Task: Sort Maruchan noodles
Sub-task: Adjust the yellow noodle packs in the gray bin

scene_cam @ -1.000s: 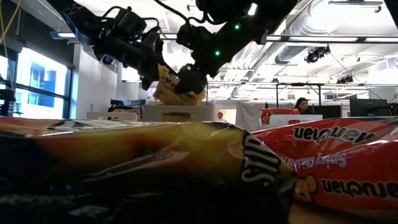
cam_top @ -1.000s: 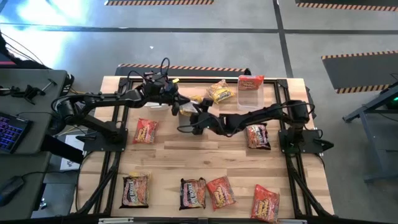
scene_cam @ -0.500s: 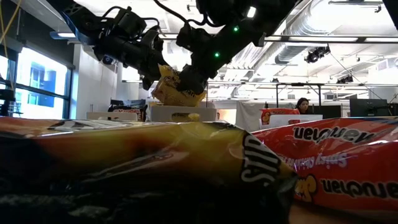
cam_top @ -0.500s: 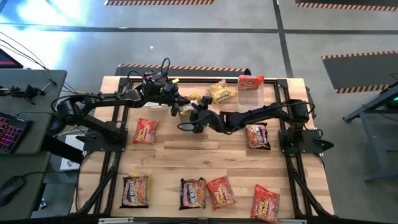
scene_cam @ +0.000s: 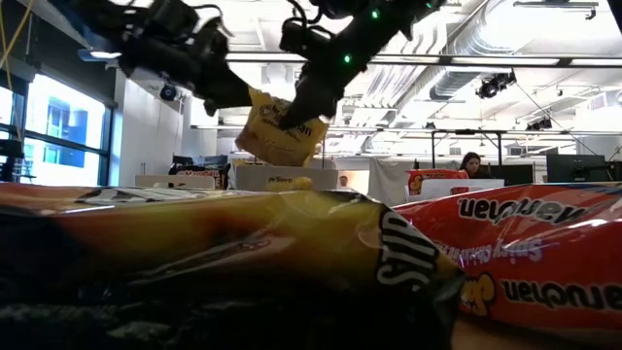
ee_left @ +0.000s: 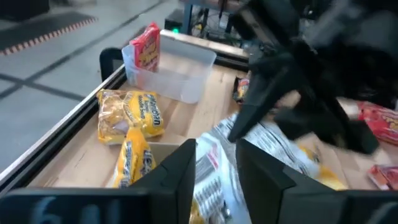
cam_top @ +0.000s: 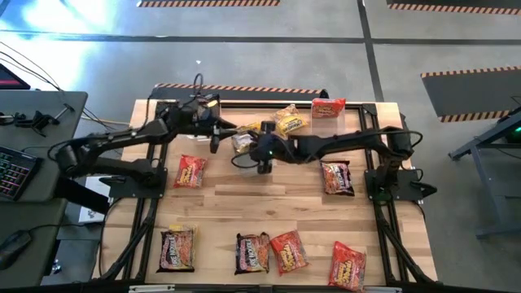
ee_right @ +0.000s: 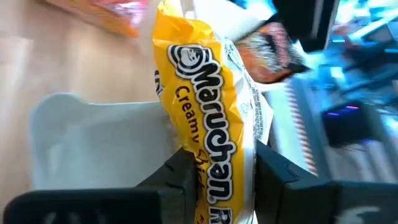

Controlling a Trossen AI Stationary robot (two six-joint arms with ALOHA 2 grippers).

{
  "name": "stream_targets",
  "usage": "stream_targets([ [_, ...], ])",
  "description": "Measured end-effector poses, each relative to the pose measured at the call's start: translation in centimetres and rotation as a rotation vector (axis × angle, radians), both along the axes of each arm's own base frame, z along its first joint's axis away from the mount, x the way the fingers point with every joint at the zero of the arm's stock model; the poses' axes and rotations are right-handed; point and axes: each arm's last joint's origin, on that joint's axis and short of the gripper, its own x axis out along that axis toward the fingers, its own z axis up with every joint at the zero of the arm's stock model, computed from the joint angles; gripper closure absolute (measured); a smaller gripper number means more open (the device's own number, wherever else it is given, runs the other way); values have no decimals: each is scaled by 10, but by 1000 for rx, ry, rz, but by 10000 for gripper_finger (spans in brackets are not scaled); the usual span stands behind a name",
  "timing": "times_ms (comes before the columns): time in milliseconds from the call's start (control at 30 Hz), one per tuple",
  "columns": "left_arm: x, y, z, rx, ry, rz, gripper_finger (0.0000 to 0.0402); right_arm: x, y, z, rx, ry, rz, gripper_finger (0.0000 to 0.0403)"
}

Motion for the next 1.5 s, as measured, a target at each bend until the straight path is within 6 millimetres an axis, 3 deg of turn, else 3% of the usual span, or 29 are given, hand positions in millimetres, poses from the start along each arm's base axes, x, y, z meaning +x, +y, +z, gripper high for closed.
stream_targets([
  [233,-34,-26,-14,24,-145,-2,297,3,-31,30,165,157,150,326],
  [433,-43,-45,-33,1,-122,-67,324,15,-56,18,210,275,220,325],
  [667,-38,-57,-45,-28,-37,-84,363,30,-71,2,253,345,250,325],
  [933,-31,-64,-63,-28,116,10,399,27,-83,-7,281,392,217,324],
  [1233,-18,-61,-89,-55,251,139,401,26,-92,-11,292,399,192,324],
  [1500,-5,-59,-102,-53,238,155,401,30,-94,-12,270,371,161,310],
])
